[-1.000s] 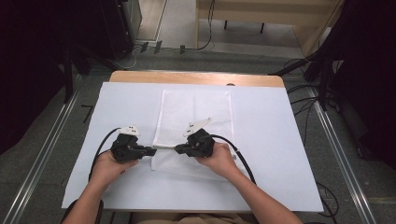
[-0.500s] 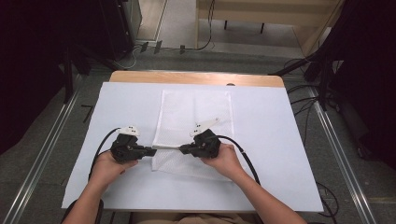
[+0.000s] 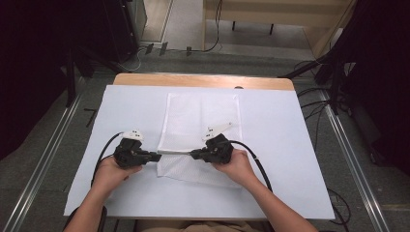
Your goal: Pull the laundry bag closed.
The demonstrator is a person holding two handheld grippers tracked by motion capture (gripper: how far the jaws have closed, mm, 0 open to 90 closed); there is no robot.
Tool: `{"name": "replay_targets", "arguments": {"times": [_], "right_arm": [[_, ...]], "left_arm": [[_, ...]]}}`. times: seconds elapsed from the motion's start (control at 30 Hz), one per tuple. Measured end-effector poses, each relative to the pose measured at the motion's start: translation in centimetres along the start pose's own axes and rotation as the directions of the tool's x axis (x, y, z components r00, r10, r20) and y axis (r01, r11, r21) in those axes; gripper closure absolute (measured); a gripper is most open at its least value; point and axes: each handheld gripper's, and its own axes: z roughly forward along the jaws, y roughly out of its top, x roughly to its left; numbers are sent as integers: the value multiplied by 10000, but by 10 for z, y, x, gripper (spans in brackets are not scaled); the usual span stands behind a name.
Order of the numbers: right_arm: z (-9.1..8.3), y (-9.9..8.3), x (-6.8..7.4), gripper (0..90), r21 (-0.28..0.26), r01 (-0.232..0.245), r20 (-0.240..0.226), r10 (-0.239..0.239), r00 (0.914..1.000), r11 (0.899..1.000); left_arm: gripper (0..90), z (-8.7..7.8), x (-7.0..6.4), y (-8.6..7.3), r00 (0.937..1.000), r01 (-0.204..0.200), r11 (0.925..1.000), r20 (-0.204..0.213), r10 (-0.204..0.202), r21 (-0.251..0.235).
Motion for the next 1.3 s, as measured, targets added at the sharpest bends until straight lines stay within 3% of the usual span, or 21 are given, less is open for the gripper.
{"name": "replay_targets", "arguments": {"times": [1.3], "right_arm": [[-27, -22, -10, 882, 258, -277, 386, 267, 9989, 9993]], "left_arm": [[881, 1, 0, -1, 9999, 144, 9997, 88, -146, 206]]}}
